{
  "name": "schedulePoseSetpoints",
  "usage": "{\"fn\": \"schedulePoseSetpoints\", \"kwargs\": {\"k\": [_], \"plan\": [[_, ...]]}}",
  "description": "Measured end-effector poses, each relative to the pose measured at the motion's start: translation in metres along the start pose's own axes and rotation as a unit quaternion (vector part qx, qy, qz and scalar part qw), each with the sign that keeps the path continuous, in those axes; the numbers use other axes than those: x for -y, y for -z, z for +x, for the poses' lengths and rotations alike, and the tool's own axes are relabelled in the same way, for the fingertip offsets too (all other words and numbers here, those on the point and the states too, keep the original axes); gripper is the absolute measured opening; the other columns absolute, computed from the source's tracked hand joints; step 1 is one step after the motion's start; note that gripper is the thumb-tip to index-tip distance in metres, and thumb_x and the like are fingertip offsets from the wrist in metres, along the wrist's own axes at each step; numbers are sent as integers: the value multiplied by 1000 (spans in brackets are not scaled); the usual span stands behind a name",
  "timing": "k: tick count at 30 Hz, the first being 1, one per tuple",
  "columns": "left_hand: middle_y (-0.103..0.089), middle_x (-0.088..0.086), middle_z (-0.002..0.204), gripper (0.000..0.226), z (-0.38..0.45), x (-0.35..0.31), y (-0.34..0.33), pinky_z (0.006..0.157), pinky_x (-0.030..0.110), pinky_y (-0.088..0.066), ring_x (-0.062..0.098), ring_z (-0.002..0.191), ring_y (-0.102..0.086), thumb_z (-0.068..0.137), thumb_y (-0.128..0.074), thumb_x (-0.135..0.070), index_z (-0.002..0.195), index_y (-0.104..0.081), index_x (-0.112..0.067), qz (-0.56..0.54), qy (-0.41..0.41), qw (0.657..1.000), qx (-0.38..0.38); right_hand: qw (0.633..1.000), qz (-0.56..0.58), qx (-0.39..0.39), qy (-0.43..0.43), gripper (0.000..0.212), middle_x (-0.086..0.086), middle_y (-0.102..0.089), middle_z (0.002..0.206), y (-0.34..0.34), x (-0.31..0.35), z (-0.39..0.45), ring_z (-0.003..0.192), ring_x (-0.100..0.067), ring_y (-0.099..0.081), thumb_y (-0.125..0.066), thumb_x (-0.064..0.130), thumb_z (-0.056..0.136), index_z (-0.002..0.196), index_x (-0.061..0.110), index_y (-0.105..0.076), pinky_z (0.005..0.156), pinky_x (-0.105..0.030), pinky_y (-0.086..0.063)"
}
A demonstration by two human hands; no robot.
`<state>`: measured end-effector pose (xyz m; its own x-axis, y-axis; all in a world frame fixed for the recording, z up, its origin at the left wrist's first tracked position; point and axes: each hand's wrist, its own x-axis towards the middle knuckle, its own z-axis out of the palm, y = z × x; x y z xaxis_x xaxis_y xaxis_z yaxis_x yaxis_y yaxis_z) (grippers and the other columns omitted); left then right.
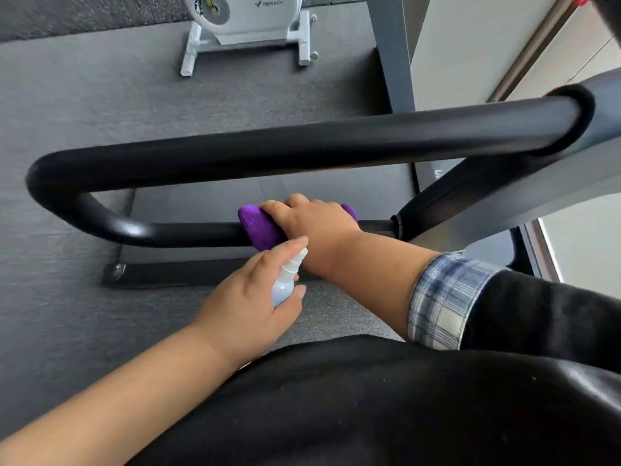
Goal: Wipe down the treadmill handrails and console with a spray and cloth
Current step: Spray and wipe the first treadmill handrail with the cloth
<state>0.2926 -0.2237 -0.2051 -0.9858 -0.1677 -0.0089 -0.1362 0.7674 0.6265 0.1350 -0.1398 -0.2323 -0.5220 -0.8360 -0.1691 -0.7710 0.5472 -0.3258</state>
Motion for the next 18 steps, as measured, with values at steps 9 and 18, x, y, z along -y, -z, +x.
{"fn": "schedulePoseSetpoints", "kwargs": {"k": [9,18], "plan": [[-62,-1,123,74,8,-17,-6,92,7,-36,8,102,-56,86,-74,-18,142,-32,-42,6,-47,999,18,991,-54,60,-111,98,1,-55,110,14,-68,-39,94,-28,-64,-62,89,56,132,32,-39,79,-43,-51],[-65,-2,117,73,-16,7,15,90,19,-43,11,98,-59,85,-72,-20,142,-31,-43,14,-6,1000,-24,995,-78,-26,-61,80,2,-57,111,-7,-51,-27,78,-27,-64,-69,70,70,135,35,-36,64,-34,-38]]}}
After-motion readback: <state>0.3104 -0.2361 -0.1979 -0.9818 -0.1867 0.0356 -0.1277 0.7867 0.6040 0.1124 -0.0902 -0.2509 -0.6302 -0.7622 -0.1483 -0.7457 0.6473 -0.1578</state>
